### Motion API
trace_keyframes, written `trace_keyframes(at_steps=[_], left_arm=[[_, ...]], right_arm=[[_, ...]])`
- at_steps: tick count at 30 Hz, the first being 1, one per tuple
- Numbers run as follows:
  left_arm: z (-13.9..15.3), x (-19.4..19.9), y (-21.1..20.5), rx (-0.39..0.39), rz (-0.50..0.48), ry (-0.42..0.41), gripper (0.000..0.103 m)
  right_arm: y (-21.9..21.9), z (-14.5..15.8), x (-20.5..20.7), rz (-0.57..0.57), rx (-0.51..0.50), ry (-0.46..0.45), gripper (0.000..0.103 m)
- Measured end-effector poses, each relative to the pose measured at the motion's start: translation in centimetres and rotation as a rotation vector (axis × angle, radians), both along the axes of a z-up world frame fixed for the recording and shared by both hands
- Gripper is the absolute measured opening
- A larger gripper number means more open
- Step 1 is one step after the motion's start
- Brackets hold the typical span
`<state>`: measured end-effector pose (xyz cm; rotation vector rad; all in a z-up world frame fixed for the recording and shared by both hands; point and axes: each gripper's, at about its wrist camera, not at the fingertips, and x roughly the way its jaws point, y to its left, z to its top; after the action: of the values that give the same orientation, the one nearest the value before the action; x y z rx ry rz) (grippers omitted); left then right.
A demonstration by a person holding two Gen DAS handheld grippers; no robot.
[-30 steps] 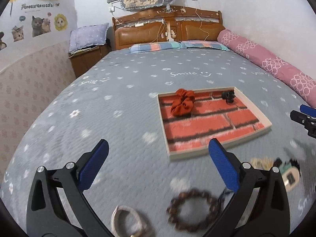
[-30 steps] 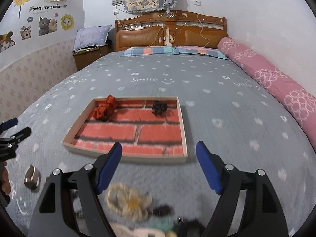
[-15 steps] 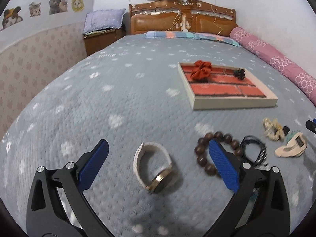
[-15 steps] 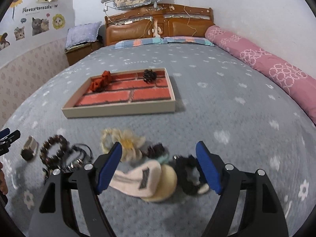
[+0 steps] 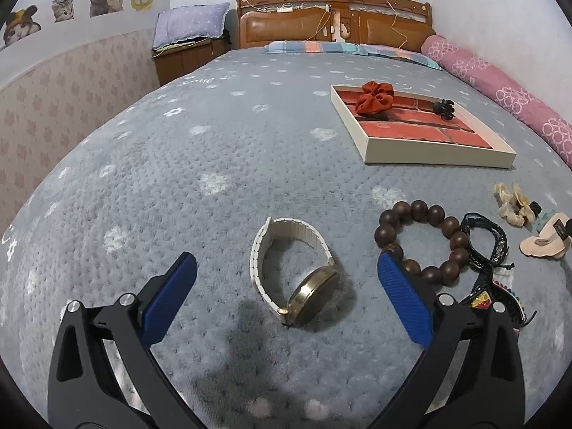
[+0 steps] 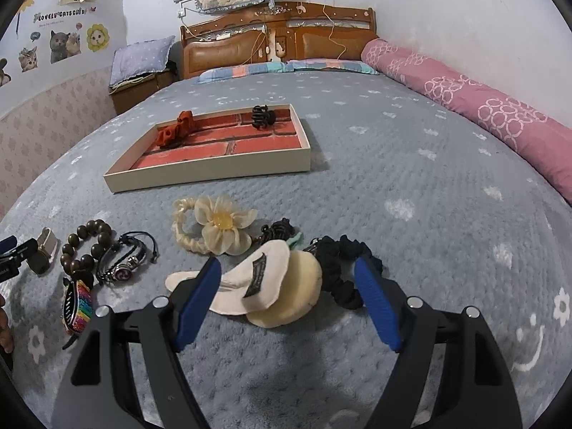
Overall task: Organize jewelry
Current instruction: 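Move left tool to the white-strap watch while right tool moves to the cream hair pad, then close left tool on the watch strap while right tool grips the cream hair pad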
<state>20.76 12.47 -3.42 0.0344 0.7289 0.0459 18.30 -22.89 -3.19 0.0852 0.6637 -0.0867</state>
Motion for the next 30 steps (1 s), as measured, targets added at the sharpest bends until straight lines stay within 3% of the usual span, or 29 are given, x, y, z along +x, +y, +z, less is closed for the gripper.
trace_keyframes(at_steps=[5, 10, 13, 30], left_arm=[[0.2, 0.1, -0.4, 0.003, -0.024, -0.022, 0.096], [-0.6, 1.2, -0.8, 0.0, -0.056, 0.027, 0.075], [-0.9, 1.6, -0.8, -0.014, -0.066, 0.045, 0.068], [-1.5, 2.3, -0.6, -0.009, -0.075, 0.07, 0.067]], right_arm=[[0.0, 0.2, -0.4, -0.011, -0.015, -0.015, 0.075], [-0.4, -0.2, -0.1, -0.029, -0.003, 0.01, 0.074], [-0.7, -0.5, 0.1, -0.03, 0.01, 0.025, 0.065], [-0.1, -1.7, 1.4, 0.013, 0.013, 0.096, 0.05]])
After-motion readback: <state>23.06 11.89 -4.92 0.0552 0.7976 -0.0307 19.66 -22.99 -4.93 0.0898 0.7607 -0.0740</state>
